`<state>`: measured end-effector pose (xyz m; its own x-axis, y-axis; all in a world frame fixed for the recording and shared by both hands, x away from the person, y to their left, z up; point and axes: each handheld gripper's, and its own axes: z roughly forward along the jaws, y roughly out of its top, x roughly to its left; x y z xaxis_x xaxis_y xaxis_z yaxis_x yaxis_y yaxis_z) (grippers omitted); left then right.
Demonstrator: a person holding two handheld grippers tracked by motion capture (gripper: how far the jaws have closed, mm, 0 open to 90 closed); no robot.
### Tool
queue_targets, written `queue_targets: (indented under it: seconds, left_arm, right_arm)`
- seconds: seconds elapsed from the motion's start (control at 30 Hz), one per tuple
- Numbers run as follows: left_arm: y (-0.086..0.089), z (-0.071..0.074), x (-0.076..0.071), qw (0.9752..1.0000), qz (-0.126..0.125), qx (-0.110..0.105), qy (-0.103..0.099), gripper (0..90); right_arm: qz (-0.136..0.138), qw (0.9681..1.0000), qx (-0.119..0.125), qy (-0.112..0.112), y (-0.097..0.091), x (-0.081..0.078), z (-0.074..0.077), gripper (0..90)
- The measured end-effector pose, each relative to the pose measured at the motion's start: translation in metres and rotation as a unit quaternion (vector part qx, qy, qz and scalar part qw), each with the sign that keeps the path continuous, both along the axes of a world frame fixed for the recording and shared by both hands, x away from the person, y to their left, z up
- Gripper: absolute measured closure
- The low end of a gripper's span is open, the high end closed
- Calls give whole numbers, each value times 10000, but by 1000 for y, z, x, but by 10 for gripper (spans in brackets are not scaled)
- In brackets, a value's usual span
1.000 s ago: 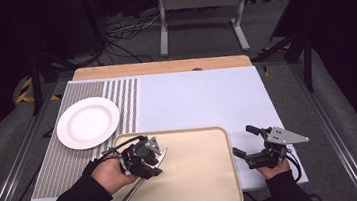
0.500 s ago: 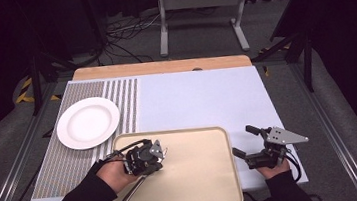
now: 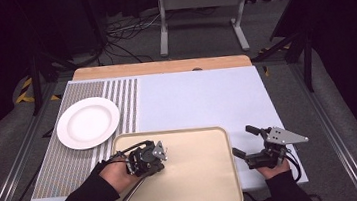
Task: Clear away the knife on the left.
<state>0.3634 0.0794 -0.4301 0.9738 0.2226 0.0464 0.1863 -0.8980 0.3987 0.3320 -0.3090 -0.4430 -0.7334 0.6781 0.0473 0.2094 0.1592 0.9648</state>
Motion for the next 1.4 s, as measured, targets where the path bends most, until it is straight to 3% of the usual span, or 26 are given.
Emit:
queue_targets:
  seconds: [0.33,0.8,1.4]
  left_arm:
    - [9,0,4,9999,98,75,-44,900]
    - [29,1,12,9989,448,157,-49,900]
    - [51,1,16,9978,618,218,-38,900]
  right_arm:
    - [-1,10000,-4,0,0,0,0,32]
    - [-8,10000,-24,29,1,0,0,32]
    - [-21,10000,-44,64,1,1,-1,33]
